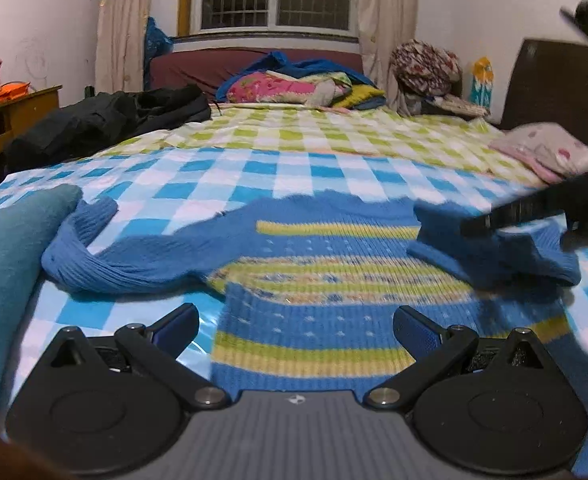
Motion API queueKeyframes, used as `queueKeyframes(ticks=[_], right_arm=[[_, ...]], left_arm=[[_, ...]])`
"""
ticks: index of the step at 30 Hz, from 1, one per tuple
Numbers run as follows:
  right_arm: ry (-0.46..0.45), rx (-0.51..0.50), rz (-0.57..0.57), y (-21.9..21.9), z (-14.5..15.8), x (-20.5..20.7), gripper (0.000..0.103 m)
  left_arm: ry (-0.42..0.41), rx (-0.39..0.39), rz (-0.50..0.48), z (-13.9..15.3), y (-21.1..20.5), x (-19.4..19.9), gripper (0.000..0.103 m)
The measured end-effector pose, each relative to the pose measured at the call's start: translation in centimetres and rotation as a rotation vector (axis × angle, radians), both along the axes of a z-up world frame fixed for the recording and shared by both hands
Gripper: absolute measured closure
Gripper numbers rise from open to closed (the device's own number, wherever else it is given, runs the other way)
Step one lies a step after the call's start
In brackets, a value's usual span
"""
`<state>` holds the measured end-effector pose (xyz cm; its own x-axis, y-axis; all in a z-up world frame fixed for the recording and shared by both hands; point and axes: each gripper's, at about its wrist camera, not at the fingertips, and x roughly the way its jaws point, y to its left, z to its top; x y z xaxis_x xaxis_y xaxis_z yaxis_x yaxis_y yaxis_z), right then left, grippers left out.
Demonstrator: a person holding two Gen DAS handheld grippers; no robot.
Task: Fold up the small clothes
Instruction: 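Carry the sleeve across the sweater body with the right gripper and release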
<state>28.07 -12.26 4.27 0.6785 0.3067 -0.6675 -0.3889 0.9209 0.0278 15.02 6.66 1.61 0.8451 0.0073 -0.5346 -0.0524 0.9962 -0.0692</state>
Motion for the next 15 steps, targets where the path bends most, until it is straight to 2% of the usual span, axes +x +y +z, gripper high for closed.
queueKeyframes(ticks=[4,6,8,11,12,15], right_arm=[[-0.021,0.195,0.056,2.1,2.8,0.3,0.097],[-0.028,0.240,0.127,3.9,3.1,-0.1,0.096],[-0.063,0.219,0.167,5.5,3.1,-0.8,0.094],[-0.053,0.253,0.298,6.0,3.4,-2.5,0.094],[-0.052,0.226,0.329,6.1,3.5,-3.2,0.094],[-0.049,0.161,0.327,5.0,2.9,-4.9,0.094]], left_arm=[[-0.021,-0.036,0.043,0.6,1.8,-0.1,0.000],[-0.022,-0.046,0.069,0.7,2.6,0.0,0.000],[-0.020,-0.056,0.085,0.6,3.2,0.0,0.000],[-0.013,-0.080,0.101,0.5,4.2,0.1,0.000],[-0.009,-0.091,0.106,0.4,4.6,0.2,0.000],[0.002,-0.109,0.122,0.1,5.1,0.3,0.000]])
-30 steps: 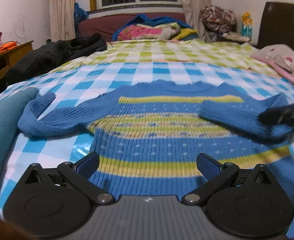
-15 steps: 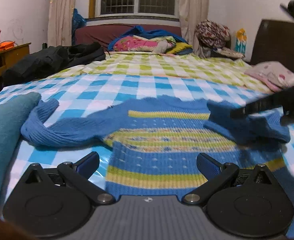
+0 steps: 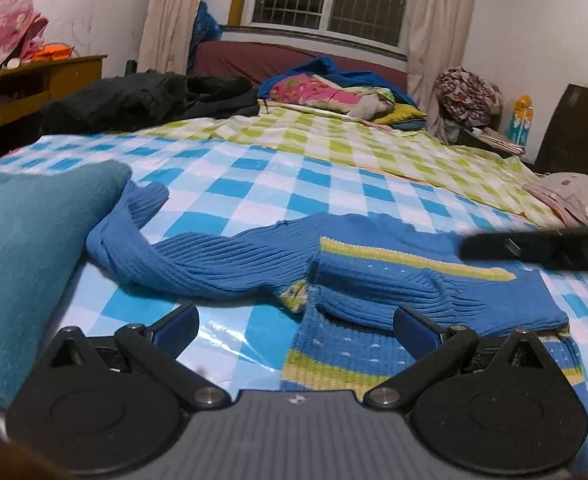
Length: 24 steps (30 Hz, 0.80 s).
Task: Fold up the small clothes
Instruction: 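Carry the sleeve across the sweater body with the right gripper and release, then grasp the other sleeve cuff with the right gripper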
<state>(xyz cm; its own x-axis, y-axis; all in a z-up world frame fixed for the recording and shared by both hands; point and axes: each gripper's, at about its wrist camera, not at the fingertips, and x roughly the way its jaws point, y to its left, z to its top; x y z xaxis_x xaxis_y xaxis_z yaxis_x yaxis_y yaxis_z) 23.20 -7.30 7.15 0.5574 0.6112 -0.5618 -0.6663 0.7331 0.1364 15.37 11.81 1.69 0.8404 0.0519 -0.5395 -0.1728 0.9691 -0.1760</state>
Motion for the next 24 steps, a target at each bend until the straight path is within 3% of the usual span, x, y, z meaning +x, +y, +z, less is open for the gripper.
queueKeyframes(ticks=[3,8,12,19,24], right_arm=[[0.008,-0.022,-0.091,-1.8,-0.8,0.0,0.093],[-0.018,-0.159,-0.266,-4.5,-3.7,2.3,0.089],[0.095,-0.258,-0.464,-7.5,-6.6,4.0,0.088],[0.067,-0.190,-0.454,-9.0,-5.4,3.0,0.085],[0.020,-0.150,-0.233,-4.4,-3.7,2.4,0.076]], left_arm=[[0.004,-0.002,0.004,-0.2,0.0,0.2,0.000],[0.001,0.057,0.006,-0.6,-0.9,0.4,0.000],[0.008,0.093,0.007,-1.1,-1.4,0.6,0.000],[0.009,0.187,-0.031,-1.8,-2.8,0.7,0.000],[0.002,0.165,-0.016,-1.4,-1.9,0.7,0.000]])
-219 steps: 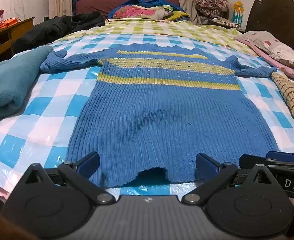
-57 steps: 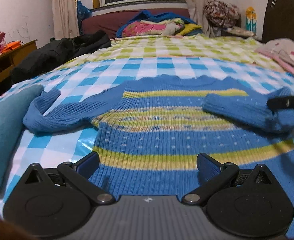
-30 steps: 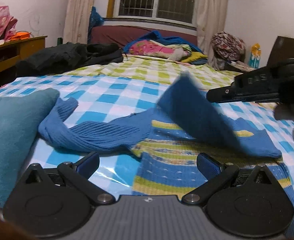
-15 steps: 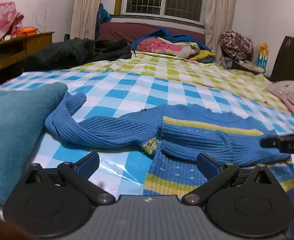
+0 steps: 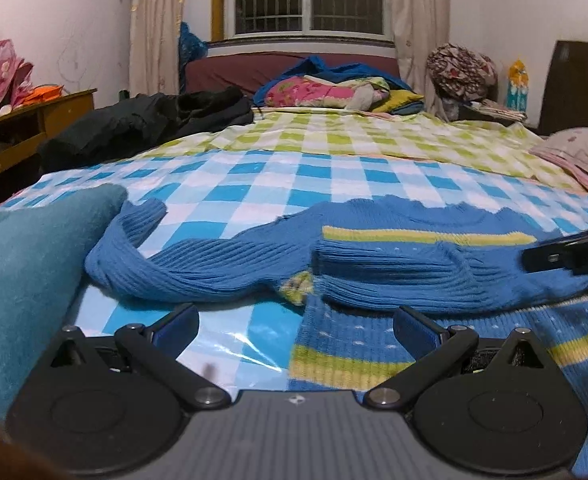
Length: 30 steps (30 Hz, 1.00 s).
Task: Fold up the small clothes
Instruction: 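Grasp the other sleeve cuff with the right gripper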
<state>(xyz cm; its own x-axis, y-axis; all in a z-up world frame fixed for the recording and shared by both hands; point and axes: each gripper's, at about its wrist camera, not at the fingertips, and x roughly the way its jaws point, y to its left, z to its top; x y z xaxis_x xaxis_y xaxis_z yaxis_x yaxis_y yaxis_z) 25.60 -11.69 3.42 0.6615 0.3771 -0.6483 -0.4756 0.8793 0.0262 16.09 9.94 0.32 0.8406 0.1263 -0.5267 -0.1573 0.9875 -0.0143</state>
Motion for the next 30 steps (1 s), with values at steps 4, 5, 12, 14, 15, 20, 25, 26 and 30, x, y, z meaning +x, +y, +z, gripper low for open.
queueKeyframes(ticks=[4,5,12,14,15,20,25,26,30], right_arm=[[-0.020,0.012,0.168,5.2,0.4,0.5,0.068],[-0.029,0.009,0.209,6.4,0.4,0.7,0.063],[-0.010,0.036,0.194,7.5,0.6,4.7,0.061],[0.019,0.022,0.205,7.3,0.2,5.8,0.061],[0.043,0.009,0.229,7.5,-0.2,6.2,0.062],[0.086,-0.097,0.370,9.2,-2.3,5.3,0.063],[0.050,-0.155,0.436,10.5,-2.5,5.1,0.062],[0.057,-0.156,0.441,10.7,-2.6,5.5,0.062],[0.102,-0.161,0.451,11.6,-2.8,6.2,0.082]], left_arm=[[-0.005,-0.009,0.035,0.2,1.2,0.1,0.000],[-0.008,-0.011,0.040,0.4,1.5,0.1,0.000],[-0.016,-0.061,0.082,0.5,4.0,0.3,0.000],[-0.007,-0.075,0.088,0.3,4.4,0.5,0.000],[-0.003,-0.079,0.090,0.1,4.5,0.7,0.000],[0.007,-0.071,0.098,-0.3,4.7,0.8,0.000],[0.016,-0.062,0.092,-0.5,4.5,1.1,0.000],[0.018,-0.063,0.092,-0.6,4.5,1.2,0.000],[0.018,-0.063,0.096,-0.6,4.7,1.2,0.000]])
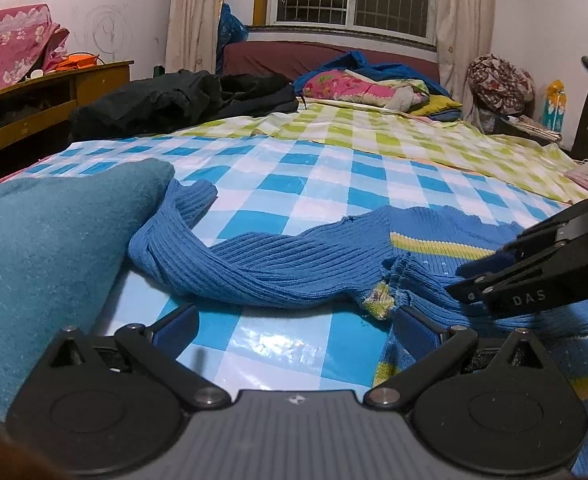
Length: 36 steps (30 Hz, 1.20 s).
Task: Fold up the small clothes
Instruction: 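Grasp the other sleeve cuff with the right gripper, then lay the held sleeve across the sweater body with the right gripper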
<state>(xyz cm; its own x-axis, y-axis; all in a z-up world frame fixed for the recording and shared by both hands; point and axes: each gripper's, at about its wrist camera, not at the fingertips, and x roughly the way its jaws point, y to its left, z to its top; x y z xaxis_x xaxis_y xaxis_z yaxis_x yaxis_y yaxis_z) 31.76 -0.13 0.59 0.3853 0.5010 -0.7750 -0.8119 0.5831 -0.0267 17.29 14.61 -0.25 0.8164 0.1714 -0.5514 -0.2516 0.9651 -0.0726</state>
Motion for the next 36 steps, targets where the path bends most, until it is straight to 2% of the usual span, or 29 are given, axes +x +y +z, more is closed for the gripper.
queueKeyframes(ticks=[2,5,10,12,15,18,19,21,25,27,30,36], right_arm=[[0.003,-0.010,-0.001,0.1,0.3,-0.6,0.095],[-0.033,-0.005,-0.043,-0.3,1.1,-1.0,0.097],[-0.044,0.070,-0.174,-1.2,2.4,1.3,0.097],[-0.029,0.053,-0.195,-0.6,1.6,2.1,0.093],[-0.099,-0.007,-0.218,0.0,0.6,1.9,0.090],[-0.115,0.059,-0.249,-0.5,1.5,0.8,0.086],[-0.140,0.071,-0.247,-0.6,1.8,0.2,0.083],[-0.164,0.072,-0.223,-0.3,2.0,-0.5,0.064],[-0.144,-0.004,-0.187,1.2,1.6,-0.9,0.064],[-0.132,0.039,-0.184,1.9,2.6,-0.9,0.064],[-0.043,0.140,-0.154,4.3,4.3,-0.2,0.064],[0.098,0.230,-0.078,11.6,5.0,1.5,0.064]], left_arm=[[-0.003,-0.005,0.003,0.1,0.2,0.0,0.000],[-0.007,-0.008,0.007,0.2,0.4,-0.1,0.000],[-0.028,-0.012,0.017,0.6,0.5,-0.3,0.000],[-0.033,-0.004,0.021,0.8,0.6,-0.4,0.000],[-0.044,0.001,0.038,1.1,1.2,-0.5,0.000],[-0.058,0.002,0.060,1.4,2.0,-0.6,0.000],[-0.060,0.001,0.071,1.5,2.3,-0.7,0.000],[-0.057,-0.006,0.092,1.5,3.0,-0.6,0.000],[-0.043,0.001,0.134,1.0,3.9,-0.6,0.000],[-0.043,-0.001,0.139,1.0,4.1,-0.5,0.000],[-0.052,0.001,0.134,1.1,4.2,-0.7,0.000],[-0.076,0.083,0.153,1.1,4.5,-0.8,0.000]])
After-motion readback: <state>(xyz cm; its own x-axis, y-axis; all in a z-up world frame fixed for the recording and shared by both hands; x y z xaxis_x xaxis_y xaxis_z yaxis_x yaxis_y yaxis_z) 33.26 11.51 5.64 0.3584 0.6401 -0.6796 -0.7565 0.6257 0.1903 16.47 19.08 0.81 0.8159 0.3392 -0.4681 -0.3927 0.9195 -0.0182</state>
